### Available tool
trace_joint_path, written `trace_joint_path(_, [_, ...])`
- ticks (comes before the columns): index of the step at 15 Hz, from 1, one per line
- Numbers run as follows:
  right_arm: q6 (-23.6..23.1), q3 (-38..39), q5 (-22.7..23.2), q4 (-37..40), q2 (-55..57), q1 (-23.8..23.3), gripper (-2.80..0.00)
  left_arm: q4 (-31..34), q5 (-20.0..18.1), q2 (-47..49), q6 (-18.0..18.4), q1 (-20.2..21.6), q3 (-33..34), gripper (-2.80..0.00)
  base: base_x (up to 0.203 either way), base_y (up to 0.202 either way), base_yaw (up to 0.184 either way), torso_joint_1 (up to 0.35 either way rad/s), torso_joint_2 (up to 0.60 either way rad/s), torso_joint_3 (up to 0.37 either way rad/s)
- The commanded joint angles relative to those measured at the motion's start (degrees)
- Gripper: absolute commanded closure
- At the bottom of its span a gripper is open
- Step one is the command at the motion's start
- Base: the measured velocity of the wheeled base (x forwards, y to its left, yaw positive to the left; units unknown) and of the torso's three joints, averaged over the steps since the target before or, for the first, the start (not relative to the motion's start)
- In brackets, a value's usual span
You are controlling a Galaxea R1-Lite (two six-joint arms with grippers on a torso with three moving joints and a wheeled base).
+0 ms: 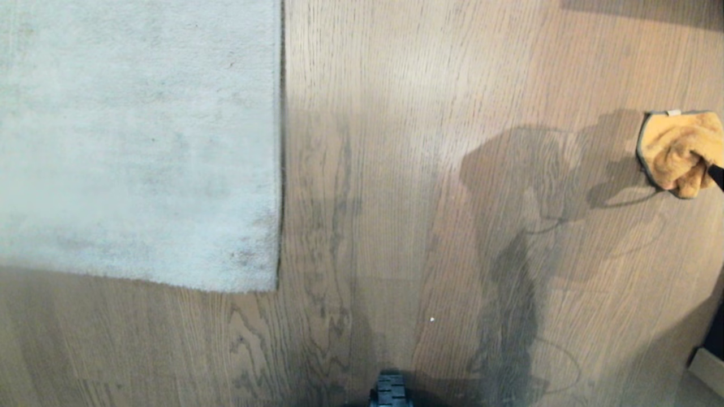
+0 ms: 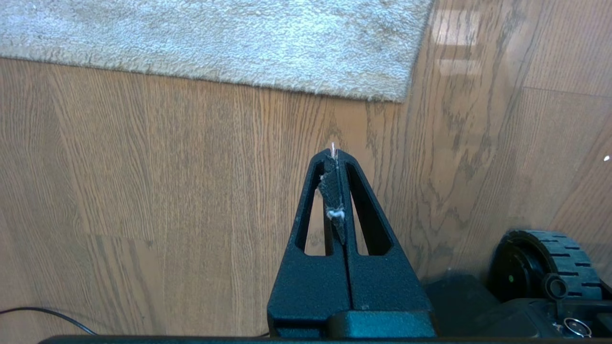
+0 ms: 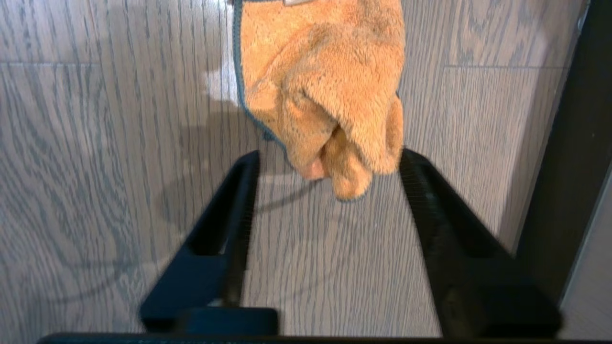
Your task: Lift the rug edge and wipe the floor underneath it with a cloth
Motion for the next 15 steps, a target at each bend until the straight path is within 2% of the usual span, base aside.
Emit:
trace_joint_path(1, [0.09, 1.54, 0.09, -0.15, -2.04, -0.07, 0.00, 0.00, 0.02, 0.00, -0.04, 0.01, 0.00, 0.00, 0.000, 0.000, 0.000, 0.000, 0.00, 0.000])
trace_joint_path(10, [0.18, 10.52, 0.24, -0.07, -10.16, 0.20, 0.00, 0.00, 0.02, 0.00, -0.04, 0.01, 0.00, 0.00, 0.000, 0.000, 0.000, 0.000, 0.00, 0.000])
trace_joint_path(13, [-1.15, 13.30, 0.01, -0.72, -11.55, 4.82, 0.00, 0.00, 0.02, 0.00, -0.04, 0.01, 0.00, 0.00, 0.000, 0.000, 0.000, 0.000, 0.00, 0.000])
trace_joint_path(15, [-3.18, 15.19, -0.27, -0.43, -13.23, 10.13, 0.00, 0.00, 0.02, 0.00, -0.04, 0.01, 0.00, 0.00, 0.000, 0.000, 0.000, 0.000, 0.00, 0.000])
